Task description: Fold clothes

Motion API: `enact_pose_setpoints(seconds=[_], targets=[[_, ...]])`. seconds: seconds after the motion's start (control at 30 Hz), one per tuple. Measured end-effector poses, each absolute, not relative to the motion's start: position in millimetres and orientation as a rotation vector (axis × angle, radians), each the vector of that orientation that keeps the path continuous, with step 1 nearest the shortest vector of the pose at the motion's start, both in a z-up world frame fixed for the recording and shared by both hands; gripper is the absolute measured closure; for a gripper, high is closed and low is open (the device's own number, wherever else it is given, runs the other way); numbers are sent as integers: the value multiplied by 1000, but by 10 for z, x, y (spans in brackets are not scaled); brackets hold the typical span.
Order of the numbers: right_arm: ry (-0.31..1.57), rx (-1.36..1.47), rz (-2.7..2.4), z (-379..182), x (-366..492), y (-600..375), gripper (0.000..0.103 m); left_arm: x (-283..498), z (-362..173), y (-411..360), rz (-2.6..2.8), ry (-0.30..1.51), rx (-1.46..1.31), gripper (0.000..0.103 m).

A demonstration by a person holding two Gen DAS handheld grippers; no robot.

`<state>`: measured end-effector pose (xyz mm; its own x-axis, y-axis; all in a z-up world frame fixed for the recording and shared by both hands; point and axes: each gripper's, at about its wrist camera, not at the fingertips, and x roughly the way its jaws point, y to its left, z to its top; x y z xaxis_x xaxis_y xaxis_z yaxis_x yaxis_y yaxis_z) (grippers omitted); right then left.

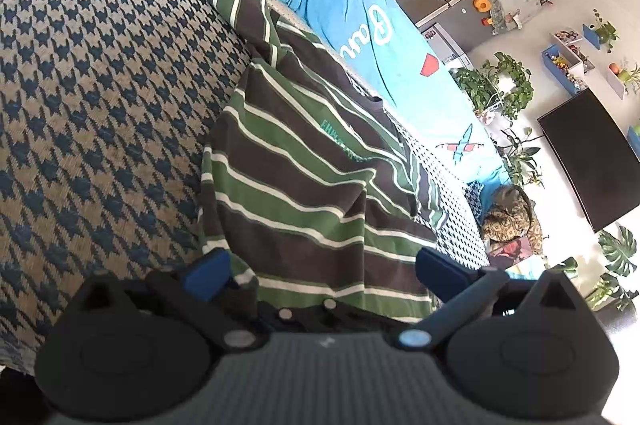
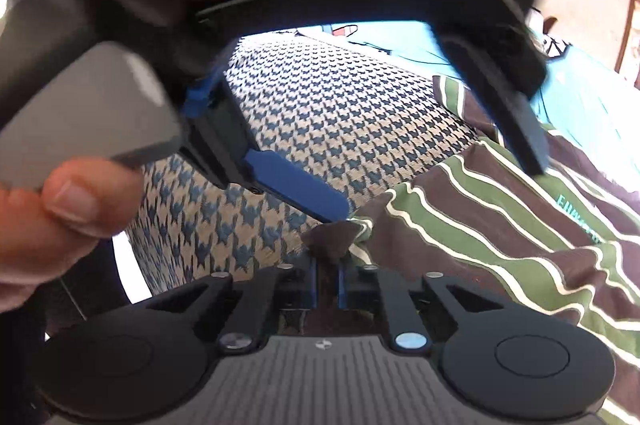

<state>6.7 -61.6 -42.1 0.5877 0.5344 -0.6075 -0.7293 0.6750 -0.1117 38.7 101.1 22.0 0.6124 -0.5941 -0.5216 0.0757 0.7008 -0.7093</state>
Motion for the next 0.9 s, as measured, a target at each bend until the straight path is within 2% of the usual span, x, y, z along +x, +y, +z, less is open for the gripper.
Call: enact_pose_setpoints(seconds=[0.37,0.6,0.9], targets=[[606,-233,807,-300,119,-493,92,189,535,1198,-294,643,-624,0],[629,-230,863,-335,27,-525,76,203,560,1128,-279,650,-588,0],[678,-161,869,-244,-101,-726,75,281,488,1049,-253,672,-562,0]])
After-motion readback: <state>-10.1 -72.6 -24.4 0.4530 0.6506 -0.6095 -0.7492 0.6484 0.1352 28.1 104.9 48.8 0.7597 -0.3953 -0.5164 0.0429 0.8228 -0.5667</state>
